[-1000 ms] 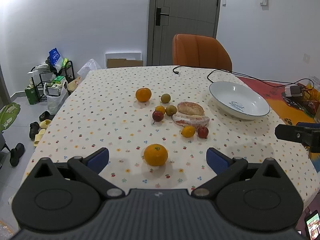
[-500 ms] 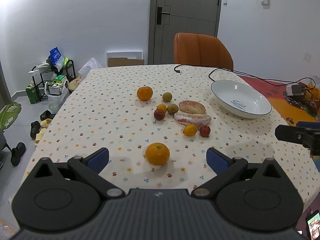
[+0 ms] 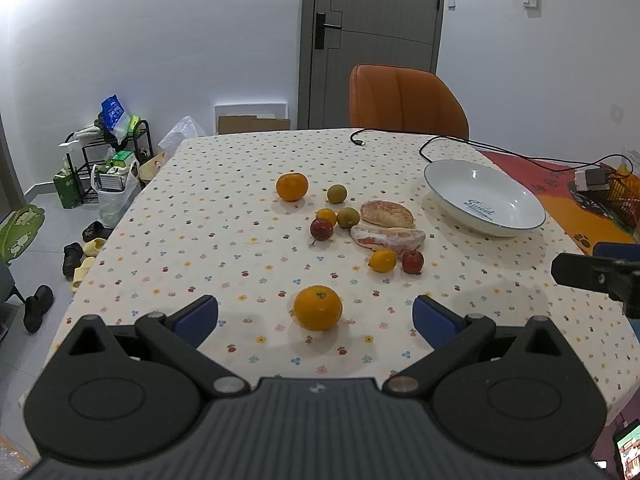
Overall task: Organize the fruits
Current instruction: 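Move left gripper toward the mandarin while right gripper approaches the small red fruit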
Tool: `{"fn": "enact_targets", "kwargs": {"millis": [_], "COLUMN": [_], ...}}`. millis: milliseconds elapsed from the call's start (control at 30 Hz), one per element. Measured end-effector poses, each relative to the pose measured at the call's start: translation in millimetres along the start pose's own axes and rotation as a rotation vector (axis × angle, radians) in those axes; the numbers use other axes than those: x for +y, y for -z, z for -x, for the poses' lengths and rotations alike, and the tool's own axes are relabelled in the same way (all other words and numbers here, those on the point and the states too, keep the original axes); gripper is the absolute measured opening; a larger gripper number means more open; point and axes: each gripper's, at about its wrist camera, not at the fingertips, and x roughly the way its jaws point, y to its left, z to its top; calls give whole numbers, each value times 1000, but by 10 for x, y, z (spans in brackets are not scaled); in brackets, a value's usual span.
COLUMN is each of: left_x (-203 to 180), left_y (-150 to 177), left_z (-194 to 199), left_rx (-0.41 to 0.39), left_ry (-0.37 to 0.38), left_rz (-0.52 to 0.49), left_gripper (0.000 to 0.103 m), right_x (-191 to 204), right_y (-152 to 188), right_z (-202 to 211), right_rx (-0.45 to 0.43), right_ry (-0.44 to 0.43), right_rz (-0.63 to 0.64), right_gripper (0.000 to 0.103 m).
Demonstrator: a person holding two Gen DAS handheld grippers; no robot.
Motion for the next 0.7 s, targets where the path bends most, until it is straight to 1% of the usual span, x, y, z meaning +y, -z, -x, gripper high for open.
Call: {"fn": "enact_targets", "kwargs": {"millis": [700], "left_x": [-17], "left_y": [-1], "left_z": [3], "left_rx": [-3], "left_ry": [-4], "left_rz": [-7], "left_gripper": [103], "right_x": [-5], "right_y": [19], "right_z": [-29], "right_rx": [2], "right_ry": [2], "right_rz": [12], "right_gripper": [103]}}
